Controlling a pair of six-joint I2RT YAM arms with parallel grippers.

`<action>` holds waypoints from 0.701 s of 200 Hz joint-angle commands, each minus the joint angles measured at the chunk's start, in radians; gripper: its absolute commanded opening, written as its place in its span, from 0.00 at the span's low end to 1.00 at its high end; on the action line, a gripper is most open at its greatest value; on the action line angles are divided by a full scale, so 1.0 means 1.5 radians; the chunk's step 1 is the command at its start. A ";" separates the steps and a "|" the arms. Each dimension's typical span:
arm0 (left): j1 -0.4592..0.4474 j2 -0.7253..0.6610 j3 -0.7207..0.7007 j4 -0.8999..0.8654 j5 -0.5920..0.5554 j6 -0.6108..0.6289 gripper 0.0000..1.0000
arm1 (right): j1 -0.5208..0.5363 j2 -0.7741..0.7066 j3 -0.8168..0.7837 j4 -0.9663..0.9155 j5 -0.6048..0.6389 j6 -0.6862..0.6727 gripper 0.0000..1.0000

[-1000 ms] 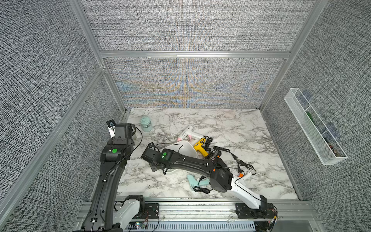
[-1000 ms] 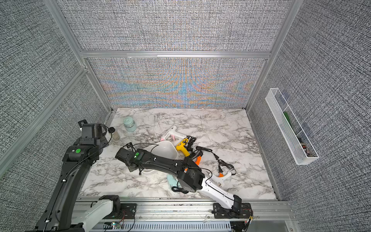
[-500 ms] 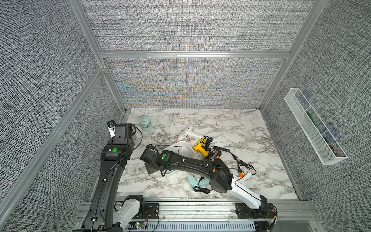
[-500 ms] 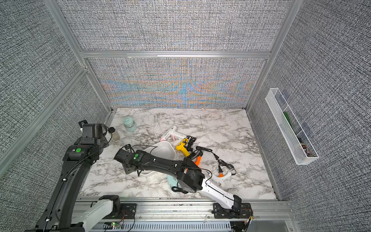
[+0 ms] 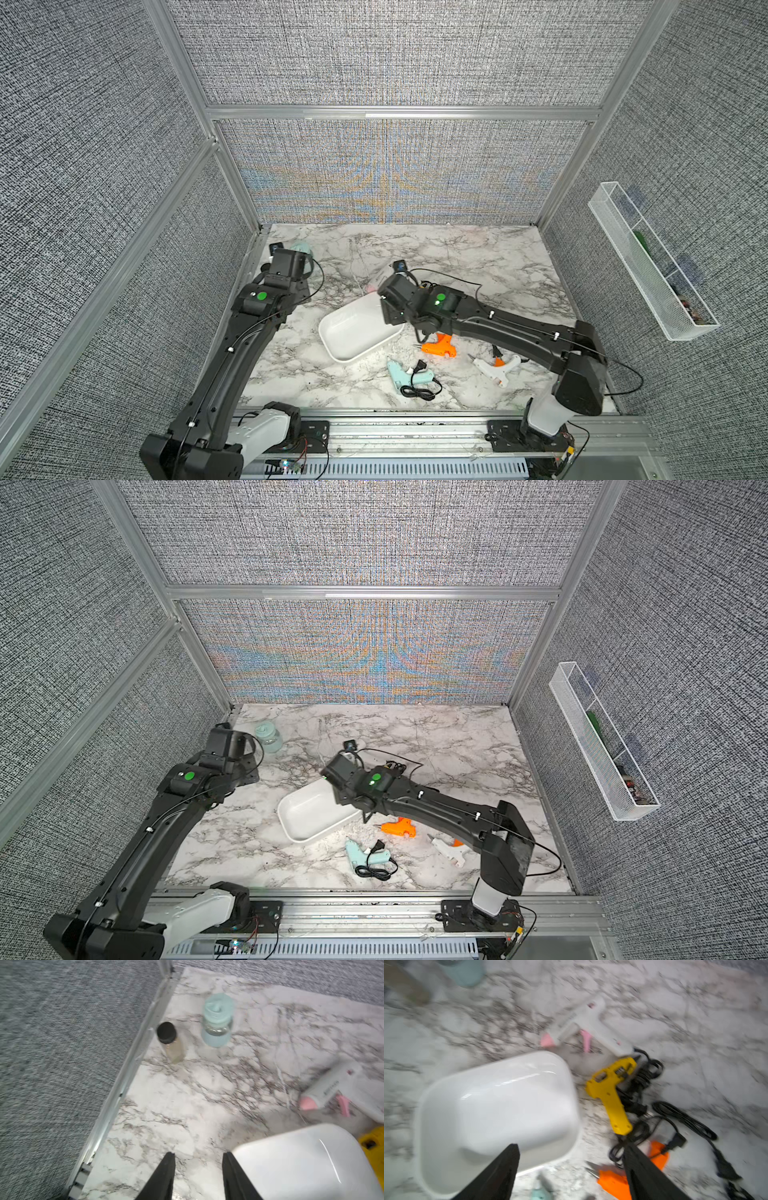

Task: Put the hot melt glue gun into the storage box
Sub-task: Place the storage box at the center of the board, then pick up the hot melt adhesive gun from the center of the board.

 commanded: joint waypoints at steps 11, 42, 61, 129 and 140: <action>-0.143 0.053 0.024 -0.086 -0.015 -0.091 0.43 | -0.076 -0.089 -0.130 0.024 -0.090 0.027 0.83; -0.259 0.113 0.044 -0.137 -0.027 -0.161 0.44 | -0.126 -0.137 -0.218 0.022 -0.136 0.043 0.83; -0.296 0.130 0.046 -0.137 -0.031 -0.189 0.44 | -0.168 -0.152 -0.277 0.044 -0.167 0.069 0.83; -0.337 0.173 0.058 -0.117 -0.022 -0.201 0.46 | -0.264 -0.041 -0.293 0.156 -0.250 0.085 0.80; -0.336 0.171 0.060 -0.118 -0.025 -0.199 0.46 | -0.263 -0.016 -0.278 0.159 -0.256 0.082 0.78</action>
